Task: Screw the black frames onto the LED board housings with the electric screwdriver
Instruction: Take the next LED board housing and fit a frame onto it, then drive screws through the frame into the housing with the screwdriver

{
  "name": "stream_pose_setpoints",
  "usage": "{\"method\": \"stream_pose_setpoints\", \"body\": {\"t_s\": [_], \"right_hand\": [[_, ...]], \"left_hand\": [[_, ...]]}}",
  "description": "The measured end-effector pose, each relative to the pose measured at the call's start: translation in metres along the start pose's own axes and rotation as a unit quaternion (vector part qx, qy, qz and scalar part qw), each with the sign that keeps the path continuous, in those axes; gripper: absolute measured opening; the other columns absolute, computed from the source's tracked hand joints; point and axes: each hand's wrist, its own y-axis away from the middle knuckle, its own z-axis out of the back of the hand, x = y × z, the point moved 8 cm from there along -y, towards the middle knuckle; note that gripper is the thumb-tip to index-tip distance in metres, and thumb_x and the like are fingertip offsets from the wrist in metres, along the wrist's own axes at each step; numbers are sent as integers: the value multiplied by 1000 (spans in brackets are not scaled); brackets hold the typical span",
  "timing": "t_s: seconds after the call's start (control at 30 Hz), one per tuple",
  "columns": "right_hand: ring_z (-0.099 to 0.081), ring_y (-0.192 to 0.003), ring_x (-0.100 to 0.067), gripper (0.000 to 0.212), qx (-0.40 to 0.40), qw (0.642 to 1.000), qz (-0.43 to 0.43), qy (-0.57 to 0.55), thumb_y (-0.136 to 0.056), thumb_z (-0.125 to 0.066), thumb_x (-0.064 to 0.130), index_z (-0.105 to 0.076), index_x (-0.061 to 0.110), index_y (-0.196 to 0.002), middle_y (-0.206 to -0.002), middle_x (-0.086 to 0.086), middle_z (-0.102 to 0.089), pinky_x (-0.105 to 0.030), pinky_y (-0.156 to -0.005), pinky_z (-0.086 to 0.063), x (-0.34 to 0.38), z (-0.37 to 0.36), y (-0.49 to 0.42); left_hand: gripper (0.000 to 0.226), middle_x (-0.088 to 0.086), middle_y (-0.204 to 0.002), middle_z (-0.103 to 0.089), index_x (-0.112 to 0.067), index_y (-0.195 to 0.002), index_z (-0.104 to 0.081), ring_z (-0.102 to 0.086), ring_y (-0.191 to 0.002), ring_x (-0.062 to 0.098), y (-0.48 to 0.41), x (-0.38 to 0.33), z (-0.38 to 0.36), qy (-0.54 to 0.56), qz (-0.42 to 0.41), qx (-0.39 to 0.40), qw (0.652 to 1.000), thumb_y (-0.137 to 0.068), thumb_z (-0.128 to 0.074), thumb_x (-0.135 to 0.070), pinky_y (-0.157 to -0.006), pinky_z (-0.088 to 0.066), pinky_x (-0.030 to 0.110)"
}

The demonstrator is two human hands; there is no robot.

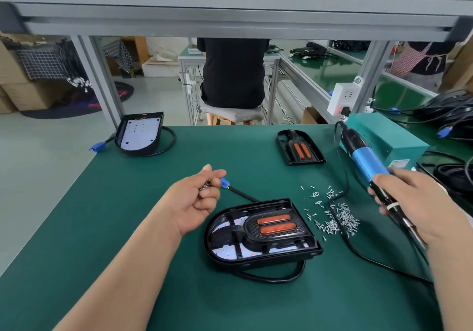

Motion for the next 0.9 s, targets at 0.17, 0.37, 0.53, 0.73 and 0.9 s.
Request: {"method": "stream_pose_setpoints", "body": {"t_s": [0.17,0.37,0.53,0.73,0.9], "right_hand": [[-59,-55,-17,27,63,950,-96,-289,-104,-57,27,-64,1,-106,-81,-13,-70,-27,-43,-52,-5,-36,-1],[-60,-54,-15,35,86,905,-150,-389,-105,-58,40,-62,5,-108,-77,-9,-68,-25,-43,-54,-5,-64,4],[-79,-74,-24,30,74,893,-133,-425,-105,-61,29,-58,0,-111,-91,-21,-78,-28,-55,-63,6,-67,8],[-60,-53,-14,26,88,895,-117,-421,-103,-60,31,-63,5,-109,-74,-5,-64,-25,-45,-53,27,-74,5],[-61,-55,-15,40,56,884,-110,-451,-103,-60,41,-62,2,-114,-71,-3,-64,-24,-48,-54,37,-75,-4]], "left_hand": [[31,3,-77,-59,10,-131,-59,-35,-50,3,0,-1,-1,-12,2,15,1000,-108,-43,-3,-35,-23,14],[19,-1,-79,-61,1,-118,-63,-33,-48,2,0,-4,-3,-95,-37,46,994,-106,-56,-11,-34,-22,13],[33,-2,-75,-58,-5,-105,-70,-32,-48,2,2,-4,-9,-122,-50,69,989,-87,-74,-32,-34,-23,13],[33,-2,-75,-55,-4,-105,-76,-32,-51,3,1,-2,-9,-133,-44,78,987,-89,-75,-34,-35,-25,14],[28,3,-82,-59,7,-118,-71,-35,-54,5,0,-2,-7,-114,-35,84,989,-102,-60,-13,-37,-26,14]]}}
